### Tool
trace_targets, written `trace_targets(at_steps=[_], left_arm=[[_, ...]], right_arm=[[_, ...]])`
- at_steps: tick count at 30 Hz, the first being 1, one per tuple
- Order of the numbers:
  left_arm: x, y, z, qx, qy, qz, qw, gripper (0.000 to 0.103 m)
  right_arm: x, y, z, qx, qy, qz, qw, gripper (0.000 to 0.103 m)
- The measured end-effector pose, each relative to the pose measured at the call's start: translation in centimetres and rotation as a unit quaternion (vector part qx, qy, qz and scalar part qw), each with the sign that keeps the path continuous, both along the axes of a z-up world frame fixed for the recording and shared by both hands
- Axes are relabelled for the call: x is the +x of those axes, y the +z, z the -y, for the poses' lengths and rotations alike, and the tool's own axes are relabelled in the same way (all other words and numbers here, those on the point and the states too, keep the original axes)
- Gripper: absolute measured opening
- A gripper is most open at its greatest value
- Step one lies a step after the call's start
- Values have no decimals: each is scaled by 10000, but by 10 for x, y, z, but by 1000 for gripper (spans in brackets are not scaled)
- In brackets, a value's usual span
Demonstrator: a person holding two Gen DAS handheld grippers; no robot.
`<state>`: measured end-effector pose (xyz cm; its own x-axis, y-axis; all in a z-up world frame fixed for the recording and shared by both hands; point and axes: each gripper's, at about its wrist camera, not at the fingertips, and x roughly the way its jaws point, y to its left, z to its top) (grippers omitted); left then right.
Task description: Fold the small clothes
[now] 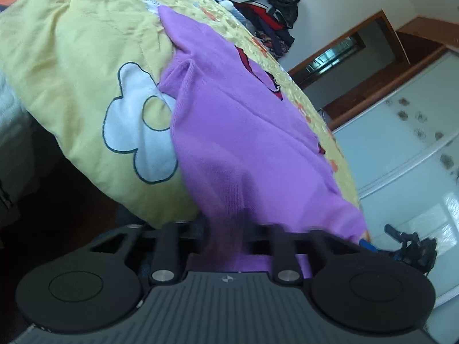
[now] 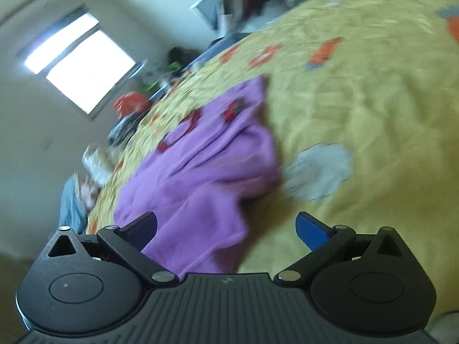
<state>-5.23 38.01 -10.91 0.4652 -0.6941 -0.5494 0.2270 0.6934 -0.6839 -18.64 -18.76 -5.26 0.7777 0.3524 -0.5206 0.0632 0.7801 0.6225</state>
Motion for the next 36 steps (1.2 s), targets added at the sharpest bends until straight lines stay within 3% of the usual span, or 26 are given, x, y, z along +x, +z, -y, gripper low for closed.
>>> trace_targets(at_steps=[2, 4, 8, 10, 11, 12, 15, 20, 24, 30, 32, 34, 35, 36], left_arm=[[-2, -2, 4, 205, -131, 205, 9995, 67], [-2, -9, 4, 237, -272, 181, 9992, 74], [-4, -24, 12, 443, -273, 231, 9984, 81], [-2, -33, 12, 165, -246, 129, 9995, 62], [-2, -37, 14, 143, -251, 118, 9995, 33], [-2, -38, 17, 214, -274, 79, 9994, 17], [-8, -34, 24, 172, -405, 108, 9990, 7], [-26, -1, 13, -339, -250, 527, 9977, 6], [-11, 33, 15, -742, -151, 919, 9929, 6], [28, 77, 28, -702, -68, 1448, 9869, 6], [35, 79, 32, -438, -48, 1532, 9872, 6], [50, 59, 30, -285, -43, 1088, 9936, 6], [53, 45, 31, -208, -54, 929, 9954, 7], [54, 38, 31, -56, 1, 815, 9967, 12]], right_arm=[[4, -5, -15, -166, 22, 13, 9999, 103], [8, -12, -28, -280, 79, -26, 9996, 103], [11, -18, -44, -433, 116, 83, 9990, 103], [14, -17, -54, -789, 238, 59, 9966, 81], [16, -20, -55, -770, 250, -7, 9967, 28], [23, -25, -55, -616, 278, -164, 9976, 6], [21, -27, -55, -330, 316, -57, 9989, 6], [12, -2, -43, 782, 392, 734, 9935, 5], [19, 18, -25, 1465, 253, 1143, 9823, 5], [23, 51, 28, 1261, -254, 1624, 9783, 5], [22, 50, 45, 888, -436, 1540, 9831, 6], [34, 34, 56, 383, -329, 957, 9941, 11], [42, 21, 61, 316, -300, 517, 9977, 30], [45, 14, 61, -99, -413, 143, 9990, 69]])
